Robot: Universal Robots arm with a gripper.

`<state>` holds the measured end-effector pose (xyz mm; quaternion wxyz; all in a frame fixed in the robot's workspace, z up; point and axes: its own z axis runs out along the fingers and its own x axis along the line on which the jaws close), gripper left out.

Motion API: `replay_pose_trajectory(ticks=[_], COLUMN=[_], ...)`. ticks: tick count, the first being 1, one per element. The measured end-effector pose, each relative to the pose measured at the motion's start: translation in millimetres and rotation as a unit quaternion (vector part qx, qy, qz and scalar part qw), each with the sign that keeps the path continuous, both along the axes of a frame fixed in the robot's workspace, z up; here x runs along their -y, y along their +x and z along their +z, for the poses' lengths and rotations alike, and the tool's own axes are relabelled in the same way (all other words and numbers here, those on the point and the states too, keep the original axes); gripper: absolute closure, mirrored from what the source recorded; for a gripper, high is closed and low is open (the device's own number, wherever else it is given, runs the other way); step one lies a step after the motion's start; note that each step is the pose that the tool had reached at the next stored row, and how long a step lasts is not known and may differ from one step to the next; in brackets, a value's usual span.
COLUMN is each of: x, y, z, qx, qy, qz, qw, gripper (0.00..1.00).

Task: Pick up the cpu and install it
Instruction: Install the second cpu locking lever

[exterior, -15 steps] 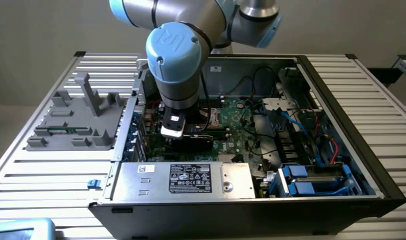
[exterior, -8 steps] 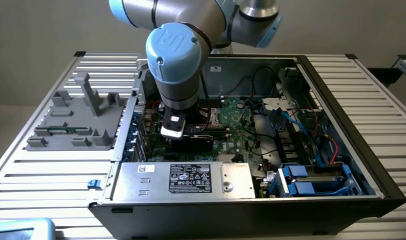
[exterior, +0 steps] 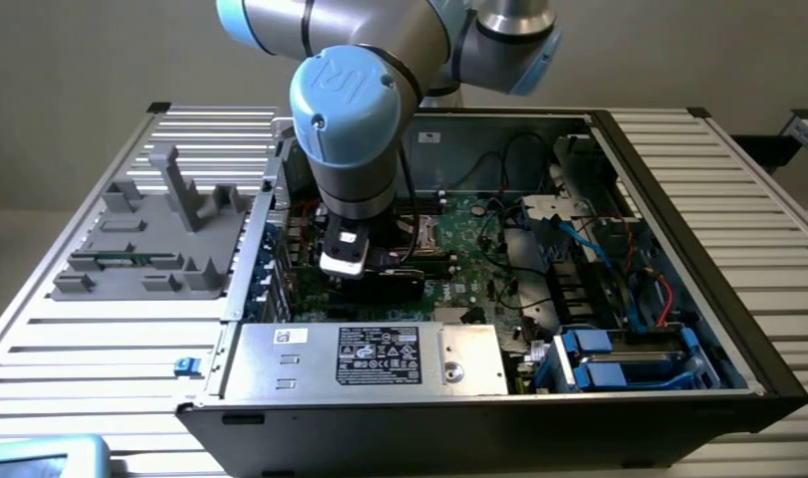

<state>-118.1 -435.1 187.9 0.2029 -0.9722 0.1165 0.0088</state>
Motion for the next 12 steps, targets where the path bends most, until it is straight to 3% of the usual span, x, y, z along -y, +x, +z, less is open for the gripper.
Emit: replay_pose_trajectory(ticks=[6,12], x=[0.5,1.0], y=[0.0,-0.1], z=[1.9,9.9], qx=[0.0002,0.0001], qy=[0.0003,0.0000], qz=[0.000,0.000], qw=[1.0000,1.0000], gripper=[0.89,0.89])
